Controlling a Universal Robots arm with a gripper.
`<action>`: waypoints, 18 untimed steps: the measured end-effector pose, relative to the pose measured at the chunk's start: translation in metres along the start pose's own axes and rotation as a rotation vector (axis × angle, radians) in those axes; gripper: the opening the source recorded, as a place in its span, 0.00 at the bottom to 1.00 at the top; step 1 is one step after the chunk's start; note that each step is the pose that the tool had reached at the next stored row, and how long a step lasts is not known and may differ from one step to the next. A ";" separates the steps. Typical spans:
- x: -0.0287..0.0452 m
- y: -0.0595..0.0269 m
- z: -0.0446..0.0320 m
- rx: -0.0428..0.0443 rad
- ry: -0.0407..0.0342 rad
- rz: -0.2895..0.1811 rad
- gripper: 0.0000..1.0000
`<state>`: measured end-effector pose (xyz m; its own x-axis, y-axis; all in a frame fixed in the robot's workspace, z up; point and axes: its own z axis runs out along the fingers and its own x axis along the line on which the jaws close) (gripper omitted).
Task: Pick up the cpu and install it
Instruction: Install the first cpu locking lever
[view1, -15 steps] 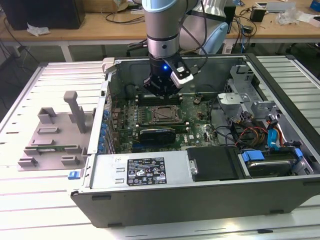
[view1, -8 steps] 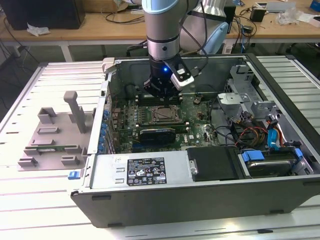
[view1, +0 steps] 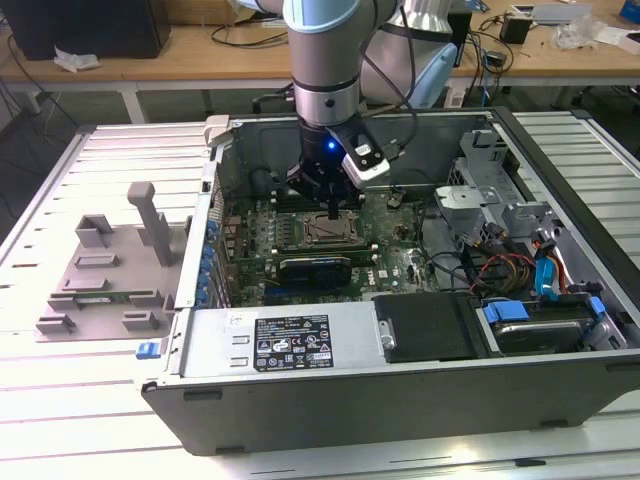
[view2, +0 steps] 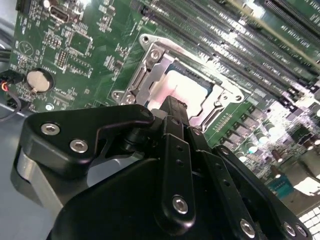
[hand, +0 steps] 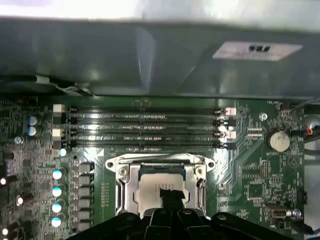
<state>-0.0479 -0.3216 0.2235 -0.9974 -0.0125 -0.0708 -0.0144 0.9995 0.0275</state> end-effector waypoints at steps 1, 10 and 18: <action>0.0001 -0.0007 0.0000 0.0000 0.0000 0.000 0.11; -0.0010 -0.0009 -0.0177 0.0000 -0.0001 0.000 0.11; -0.0028 -0.0015 -0.0429 0.0002 0.0001 0.001 0.11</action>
<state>-0.0481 -0.3243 0.2664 -0.9974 -0.0120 -0.0707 -0.0139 0.9995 0.0274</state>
